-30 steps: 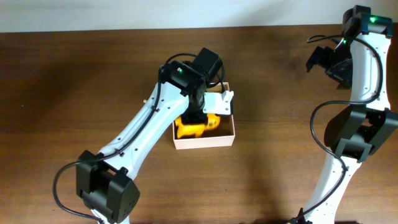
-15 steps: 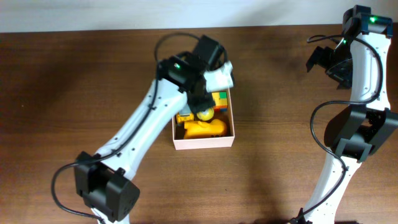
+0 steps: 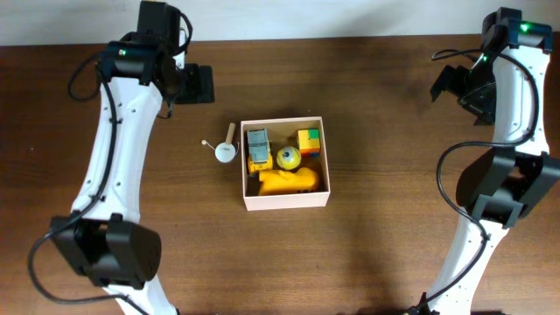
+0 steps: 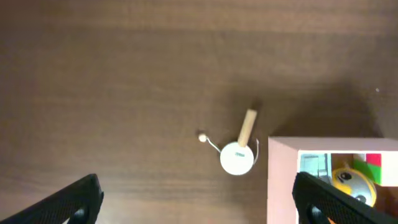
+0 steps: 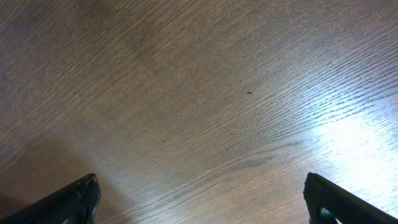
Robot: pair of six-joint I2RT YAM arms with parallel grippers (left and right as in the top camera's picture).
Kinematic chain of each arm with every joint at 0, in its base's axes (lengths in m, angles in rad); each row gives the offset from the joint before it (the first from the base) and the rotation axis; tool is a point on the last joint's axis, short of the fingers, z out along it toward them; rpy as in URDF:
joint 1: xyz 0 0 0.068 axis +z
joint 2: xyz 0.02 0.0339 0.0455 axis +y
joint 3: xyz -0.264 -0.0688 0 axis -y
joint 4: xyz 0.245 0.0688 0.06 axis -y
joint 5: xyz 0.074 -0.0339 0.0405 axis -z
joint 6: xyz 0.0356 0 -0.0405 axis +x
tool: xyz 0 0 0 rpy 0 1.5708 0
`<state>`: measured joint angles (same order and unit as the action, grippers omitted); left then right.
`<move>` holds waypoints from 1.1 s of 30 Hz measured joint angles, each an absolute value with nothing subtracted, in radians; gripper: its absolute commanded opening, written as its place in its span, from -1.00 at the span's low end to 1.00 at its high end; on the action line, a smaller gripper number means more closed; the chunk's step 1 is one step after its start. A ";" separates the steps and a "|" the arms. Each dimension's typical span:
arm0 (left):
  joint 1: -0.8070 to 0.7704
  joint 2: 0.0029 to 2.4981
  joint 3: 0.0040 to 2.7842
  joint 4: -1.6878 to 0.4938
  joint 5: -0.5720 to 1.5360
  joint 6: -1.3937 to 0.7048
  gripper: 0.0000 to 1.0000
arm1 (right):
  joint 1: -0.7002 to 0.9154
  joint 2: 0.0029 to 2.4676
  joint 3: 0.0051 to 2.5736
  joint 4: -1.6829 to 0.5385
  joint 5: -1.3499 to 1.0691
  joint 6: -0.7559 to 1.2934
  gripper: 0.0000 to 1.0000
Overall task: Pack container
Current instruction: 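Move the left gripper down to the white paddle toy's wooden handle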
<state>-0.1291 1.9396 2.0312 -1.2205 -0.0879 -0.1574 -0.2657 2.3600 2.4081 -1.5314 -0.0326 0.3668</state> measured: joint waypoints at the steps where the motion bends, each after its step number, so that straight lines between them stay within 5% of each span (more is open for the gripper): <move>1: -0.131 1.955 2.031 -1.226 -0.080 -0.162 0.99 | -0.266 2.360 2.408 -1.531 -0.033 0.367 0.98; 33: -0.167 2.280 2.030 -1.183 -0.007 -0.075 0.99 | -0.266 2.360 2.408 -1.531 -0.033 0.366 0.97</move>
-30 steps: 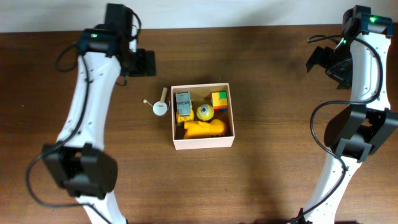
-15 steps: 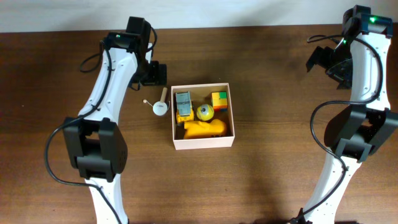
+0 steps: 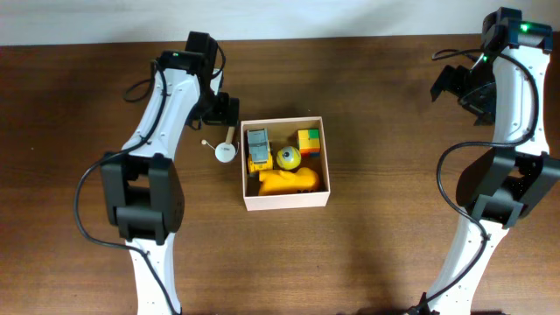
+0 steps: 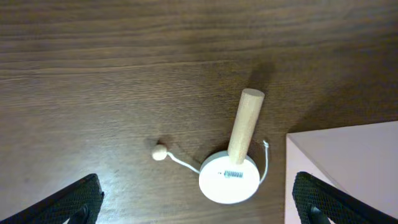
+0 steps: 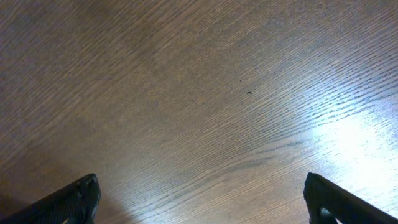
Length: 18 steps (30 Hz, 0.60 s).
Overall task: Pack container
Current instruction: 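Move the left gripper down to the white paddle toy's wooden handle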
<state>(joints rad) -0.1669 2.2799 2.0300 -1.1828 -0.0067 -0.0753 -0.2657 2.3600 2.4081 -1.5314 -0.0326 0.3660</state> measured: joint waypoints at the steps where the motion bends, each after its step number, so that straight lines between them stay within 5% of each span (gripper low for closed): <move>1: -0.167 2.288 2.030 -1.182 -0.005 -0.070 0.98 | -0.266 2.360 2.408 -1.531 -0.033 0.367 0.98; 18: -0.167 2.349 2.020 -1.108 0.012 -0.019 0.99 | -0.266 2.360 2.408 -1.531 -0.033 0.366 0.98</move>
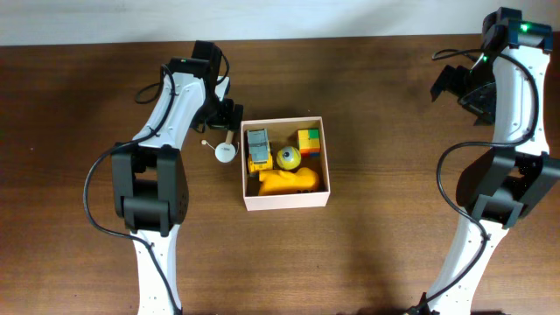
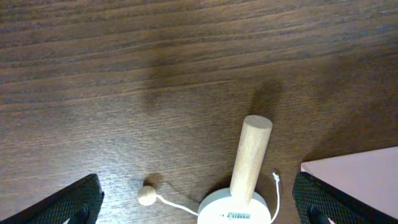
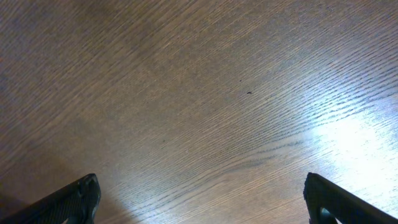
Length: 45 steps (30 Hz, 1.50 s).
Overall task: Pack container
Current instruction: 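Move the left gripper down to the white paddle toy's wooden handle, then grasp the wooden handle of the paddle toy with the left gripper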
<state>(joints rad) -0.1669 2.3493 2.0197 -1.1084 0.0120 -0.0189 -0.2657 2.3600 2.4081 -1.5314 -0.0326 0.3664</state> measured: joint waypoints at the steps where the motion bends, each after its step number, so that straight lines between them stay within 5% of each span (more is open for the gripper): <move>1: -0.167 2.349 2.018 -1.105 0.012 -0.018 0.99 | -0.266 2.360 2.408 -1.531 -0.033 0.366 0.98; 45: -0.145 2.386 2.024 -1.148 0.021 -0.115 0.99 | -0.266 2.360 2.408 -1.531 -0.033 0.367 0.98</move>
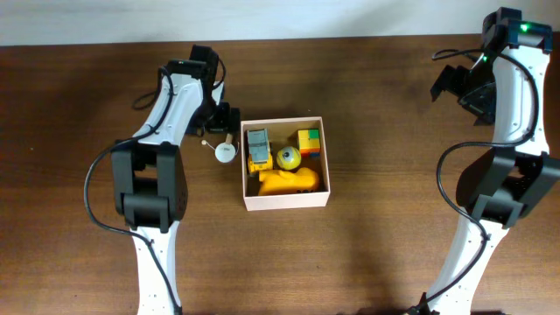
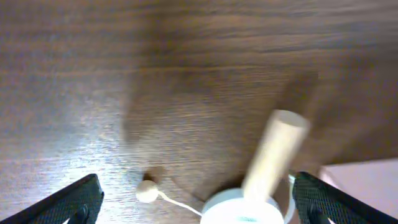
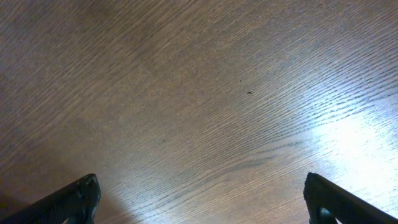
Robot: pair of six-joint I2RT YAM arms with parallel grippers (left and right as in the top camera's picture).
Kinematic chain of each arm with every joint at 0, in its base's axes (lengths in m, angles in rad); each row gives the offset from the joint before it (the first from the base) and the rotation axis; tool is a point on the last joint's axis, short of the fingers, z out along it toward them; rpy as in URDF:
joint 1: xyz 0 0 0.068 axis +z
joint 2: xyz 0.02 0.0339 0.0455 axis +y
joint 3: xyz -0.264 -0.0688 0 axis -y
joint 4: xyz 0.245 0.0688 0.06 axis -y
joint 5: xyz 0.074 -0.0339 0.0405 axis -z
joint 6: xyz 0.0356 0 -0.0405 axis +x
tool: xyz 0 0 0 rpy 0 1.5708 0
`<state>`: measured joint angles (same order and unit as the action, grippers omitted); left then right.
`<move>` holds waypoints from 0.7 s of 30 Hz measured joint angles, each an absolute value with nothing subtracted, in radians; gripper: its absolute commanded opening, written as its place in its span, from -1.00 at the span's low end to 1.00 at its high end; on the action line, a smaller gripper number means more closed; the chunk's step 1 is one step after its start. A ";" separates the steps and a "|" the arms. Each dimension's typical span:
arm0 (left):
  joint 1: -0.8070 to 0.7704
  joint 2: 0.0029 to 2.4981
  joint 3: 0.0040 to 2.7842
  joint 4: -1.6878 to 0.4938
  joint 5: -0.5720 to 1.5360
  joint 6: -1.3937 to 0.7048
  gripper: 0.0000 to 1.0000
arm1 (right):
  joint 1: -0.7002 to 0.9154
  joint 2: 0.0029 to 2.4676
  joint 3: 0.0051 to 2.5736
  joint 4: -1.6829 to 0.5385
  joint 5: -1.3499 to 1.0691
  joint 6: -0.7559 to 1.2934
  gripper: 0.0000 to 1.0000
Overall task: Pack container
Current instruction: 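Grasp the wooden handle of the paddle toy with the left gripper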
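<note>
A white disc toy with a wooden handle [image 1: 227, 148] and a small bead on a string lies on the table just left of the pale box [image 1: 285, 199]. My left gripper [image 1: 219, 120] hovers open right above it; in the left wrist view the blurred handle [image 2: 273, 152], disc and bead [image 2: 147, 191] sit between the two fingertips. The box holds a grey-yellow truck [image 1: 257, 149], a yellow ball [image 1: 288, 157], a coloured block [image 1: 308, 140] and a yellow figure [image 1: 289, 181]. My right gripper [image 1: 448, 84] is open far to the right, over bare wood.
The dark wooden table [image 1: 394, 219] spreads around the box. The table's back edge meets a white wall strip [image 1: 350, 17]. Both arm bases stand at the near edge, left and right.
My left gripper has shifted slightly; the toy's handle now sits a little further right and lower in its view, blurred by motion. The right arm has not moved.
My left gripper was open at the back left, away from the disc toy. Then it stood closer, above the toy beside the box. Then it was lower still, and now the toy fills the space between its open fingers. The right gripper stayed put throughout.
</note>
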<state>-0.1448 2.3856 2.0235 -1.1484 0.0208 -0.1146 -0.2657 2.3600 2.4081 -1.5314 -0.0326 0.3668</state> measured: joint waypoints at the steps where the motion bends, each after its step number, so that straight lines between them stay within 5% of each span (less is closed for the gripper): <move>1: -0.140 2.393 2.024 -1.153 0.018 -0.133 0.99 | -0.266 2.360 2.408 -1.531 -0.033 0.367 0.97; 21: -0.111 2.404 2.024 -1.211 0.011 -0.216 0.99 | -0.266 2.360 2.408 -1.531 -0.033 0.366 0.98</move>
<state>-0.1108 2.4042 2.0235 -1.2106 0.0113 -0.2165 -0.2657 2.3600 2.4081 -1.5314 -0.0326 0.3664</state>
